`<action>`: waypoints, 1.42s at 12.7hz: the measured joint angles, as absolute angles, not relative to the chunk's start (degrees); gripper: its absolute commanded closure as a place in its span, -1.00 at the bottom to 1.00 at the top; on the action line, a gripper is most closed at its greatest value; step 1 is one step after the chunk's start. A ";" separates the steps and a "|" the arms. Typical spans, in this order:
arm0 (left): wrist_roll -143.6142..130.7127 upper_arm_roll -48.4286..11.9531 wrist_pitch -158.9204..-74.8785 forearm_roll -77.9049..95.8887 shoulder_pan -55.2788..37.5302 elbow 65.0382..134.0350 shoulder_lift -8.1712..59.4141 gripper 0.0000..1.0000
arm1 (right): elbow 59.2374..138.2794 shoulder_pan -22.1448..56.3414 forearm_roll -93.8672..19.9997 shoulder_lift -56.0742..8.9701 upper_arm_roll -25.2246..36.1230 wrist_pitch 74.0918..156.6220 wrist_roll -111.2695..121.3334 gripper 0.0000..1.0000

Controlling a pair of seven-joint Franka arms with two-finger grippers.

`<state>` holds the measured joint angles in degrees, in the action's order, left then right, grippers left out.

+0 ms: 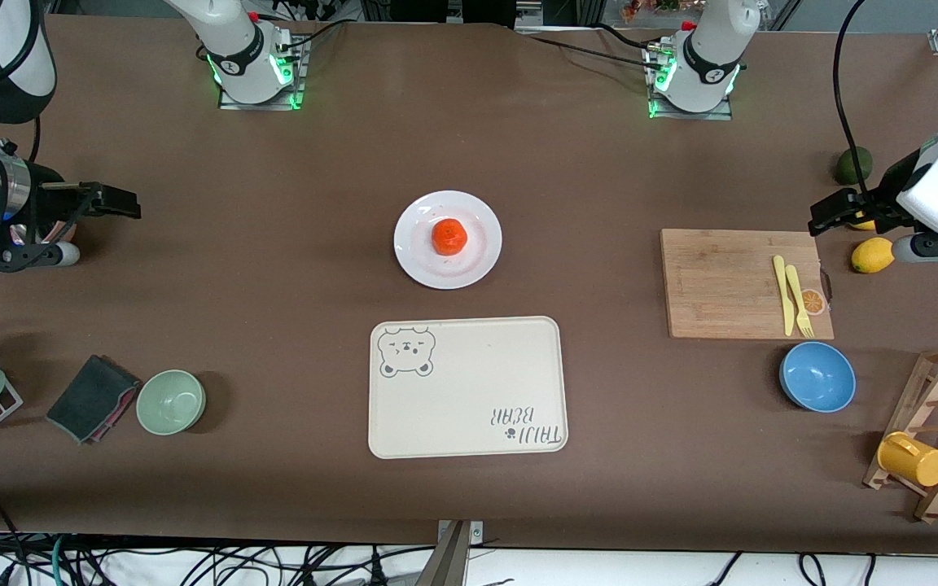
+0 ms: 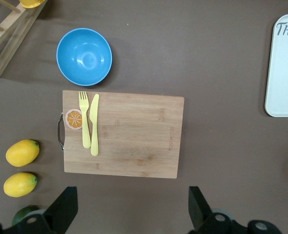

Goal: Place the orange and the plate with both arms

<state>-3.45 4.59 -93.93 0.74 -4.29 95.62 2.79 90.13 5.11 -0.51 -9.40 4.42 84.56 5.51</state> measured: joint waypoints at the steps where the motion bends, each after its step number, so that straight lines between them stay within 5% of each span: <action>1: -3.46 4.72 -94.00 0.74 -4.27 95.58 2.78 -1.00 | 90.04 5.22 -0.93 -9.40 4.34 84.55 5.95 -1.00; 10: -3.45 4.97 -94.20 0.74 -4.27 95.21 2.79 -1.00 | 92.28 6.14 -15.65 -11.75 4.00 86.69 7.04 -1.00; 18: -3.46 4.95 -94.20 0.74 -4.27 95.07 2.83 -1.00 | 109.14 6.34 -40.91 -16.12 0.33 108.65 13.95 -1.00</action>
